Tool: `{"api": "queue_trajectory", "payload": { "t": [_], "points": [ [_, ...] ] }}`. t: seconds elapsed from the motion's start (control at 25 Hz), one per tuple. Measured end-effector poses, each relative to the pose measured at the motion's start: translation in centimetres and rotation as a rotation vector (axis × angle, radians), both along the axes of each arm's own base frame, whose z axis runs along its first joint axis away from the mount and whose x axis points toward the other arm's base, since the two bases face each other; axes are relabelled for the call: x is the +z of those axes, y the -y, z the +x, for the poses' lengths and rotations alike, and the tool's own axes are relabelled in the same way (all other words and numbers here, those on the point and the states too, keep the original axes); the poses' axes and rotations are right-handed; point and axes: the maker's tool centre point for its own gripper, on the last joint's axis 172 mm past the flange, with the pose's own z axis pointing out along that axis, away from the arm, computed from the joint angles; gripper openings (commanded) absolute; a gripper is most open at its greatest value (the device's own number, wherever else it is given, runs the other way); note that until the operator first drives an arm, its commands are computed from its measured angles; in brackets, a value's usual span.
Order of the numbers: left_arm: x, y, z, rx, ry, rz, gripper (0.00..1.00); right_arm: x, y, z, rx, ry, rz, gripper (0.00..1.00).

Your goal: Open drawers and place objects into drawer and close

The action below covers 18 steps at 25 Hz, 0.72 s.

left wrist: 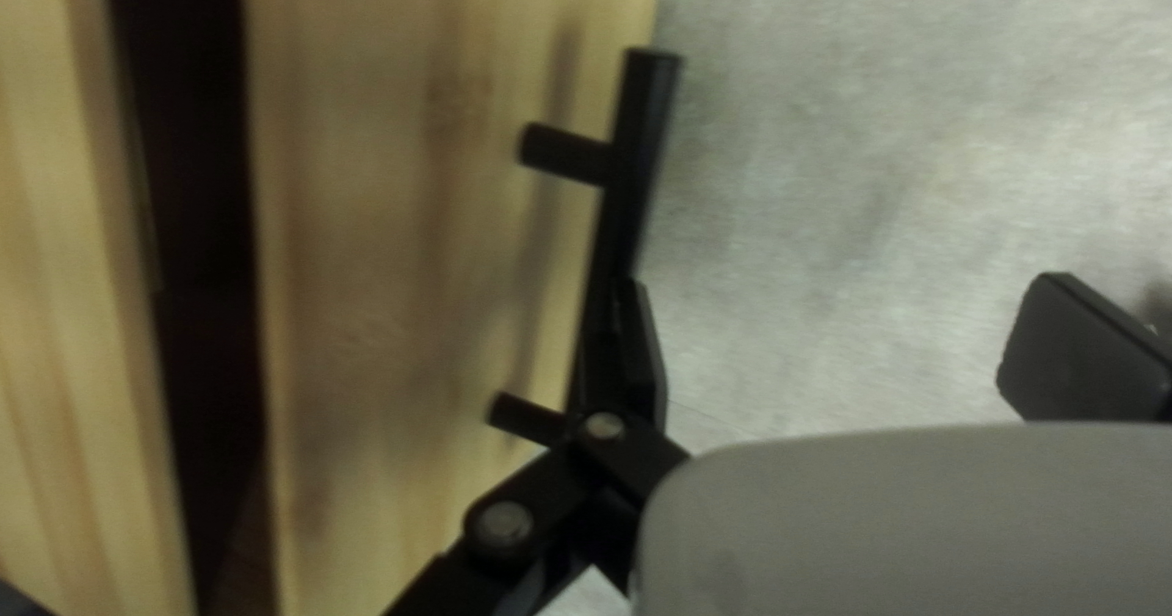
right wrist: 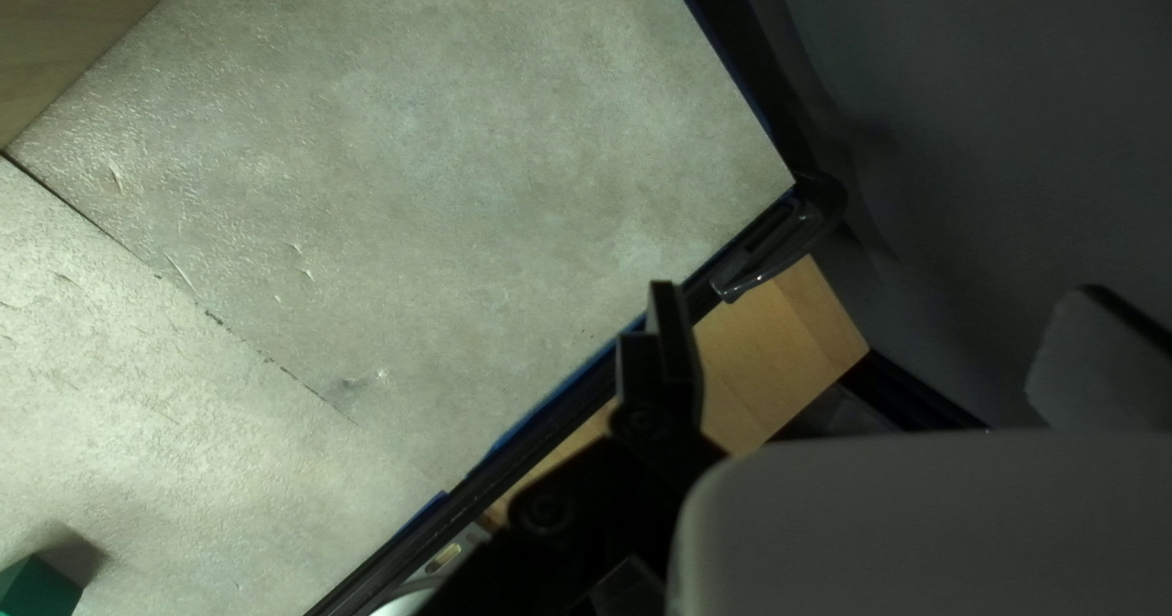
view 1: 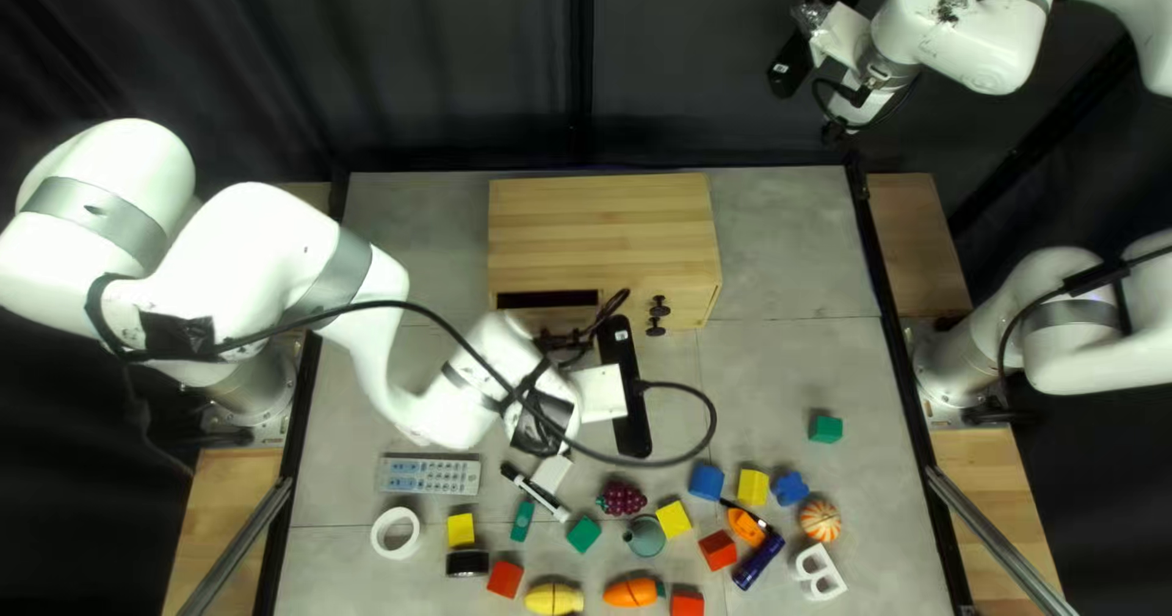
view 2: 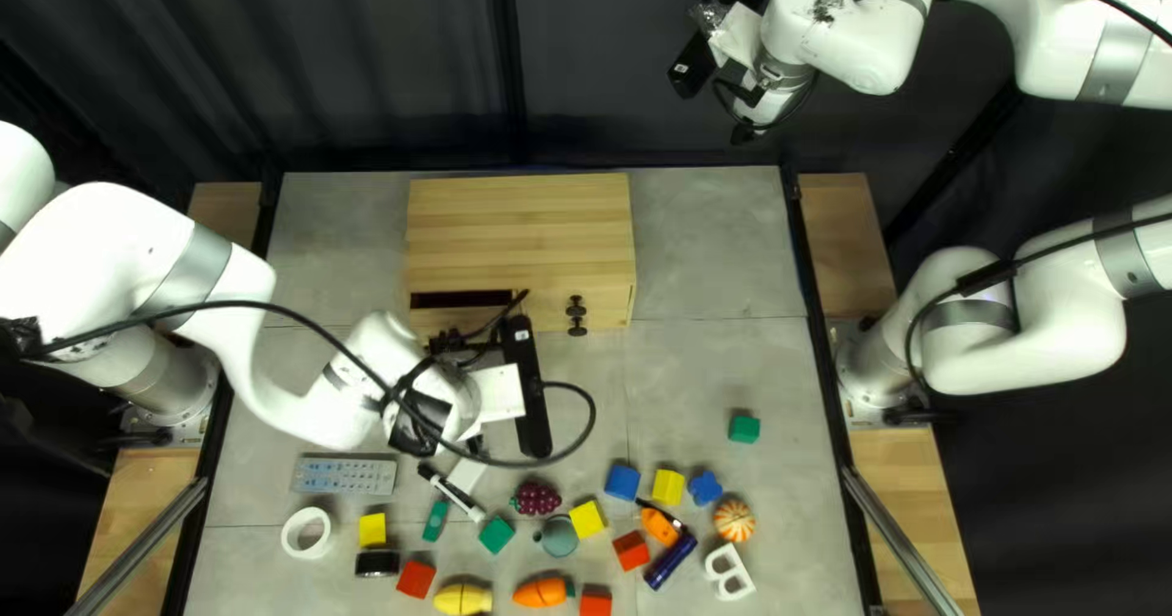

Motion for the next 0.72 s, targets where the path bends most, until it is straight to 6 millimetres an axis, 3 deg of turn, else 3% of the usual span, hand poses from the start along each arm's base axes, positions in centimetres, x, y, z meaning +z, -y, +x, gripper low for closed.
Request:
{"api": "queue_trajectory", "payload": {
  "t": [0.24, 0.72],
  "points": [
    [3.4, 0.7, -0.1, -0.021, 0.015, 0.003, 1.0, 0.0, 0.0, 0.0, 0.0, 0.0, 0.0, 1.0],
    [9.2, -1.7, -1.5, -0.153, 0.034, -0.155, 1.0, 0.0, 0.0, 0.0, 0.0, 0.0, 0.0, 1.0]
  ]
}}
